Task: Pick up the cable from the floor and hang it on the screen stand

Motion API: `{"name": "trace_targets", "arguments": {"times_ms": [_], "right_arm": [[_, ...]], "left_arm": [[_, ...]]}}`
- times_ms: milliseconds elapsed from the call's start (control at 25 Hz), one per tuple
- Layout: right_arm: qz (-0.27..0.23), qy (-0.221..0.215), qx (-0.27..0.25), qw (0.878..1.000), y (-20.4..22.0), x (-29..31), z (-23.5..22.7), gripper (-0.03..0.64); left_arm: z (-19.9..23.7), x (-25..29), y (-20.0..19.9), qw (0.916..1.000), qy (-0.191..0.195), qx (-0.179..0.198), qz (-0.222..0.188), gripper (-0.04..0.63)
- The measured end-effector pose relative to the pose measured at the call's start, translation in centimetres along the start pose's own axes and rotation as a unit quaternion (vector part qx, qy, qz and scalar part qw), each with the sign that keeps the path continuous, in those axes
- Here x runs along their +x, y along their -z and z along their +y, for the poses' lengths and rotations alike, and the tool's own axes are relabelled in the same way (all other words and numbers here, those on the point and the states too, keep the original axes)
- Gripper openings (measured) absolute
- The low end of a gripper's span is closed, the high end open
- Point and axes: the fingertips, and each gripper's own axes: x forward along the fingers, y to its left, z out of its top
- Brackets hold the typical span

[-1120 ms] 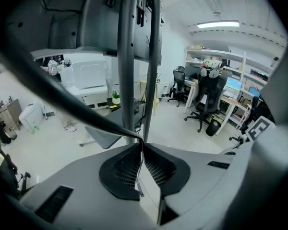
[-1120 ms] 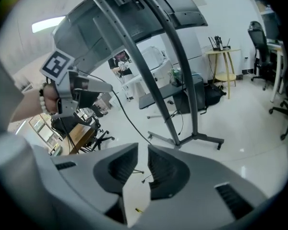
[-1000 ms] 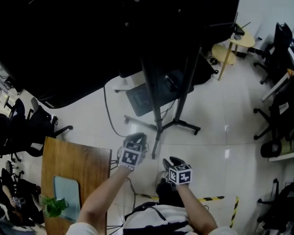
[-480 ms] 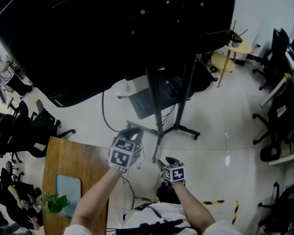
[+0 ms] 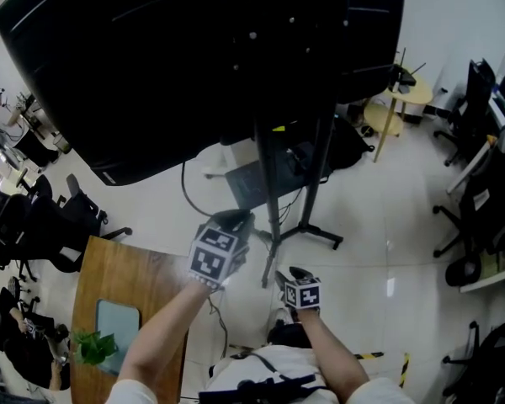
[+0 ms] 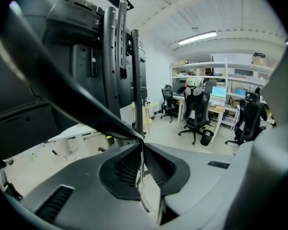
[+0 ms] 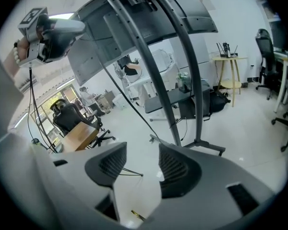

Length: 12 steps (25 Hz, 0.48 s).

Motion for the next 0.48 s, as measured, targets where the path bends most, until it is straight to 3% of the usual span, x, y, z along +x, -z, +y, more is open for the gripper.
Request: {"name": "trace_targets", "arguments": {"times_ms": [280, 480], "right_arm": [[-0.016, 0.026, 0.021, 0.999, -0.9, -1.8, -3.2, 0.238], [-0.024, 0.024, 0.031, 0.999, -0.8, -1.7, -3.9, 0.238]], "left_arm": [[-1.1, 2.0, -4.7, 0.9996, 0.006, 0.028, -0.006, 0.023], [1.3, 4.5, -1.9, 0.9988, -0.038, 0.024, 0.018, 0.023]]}}
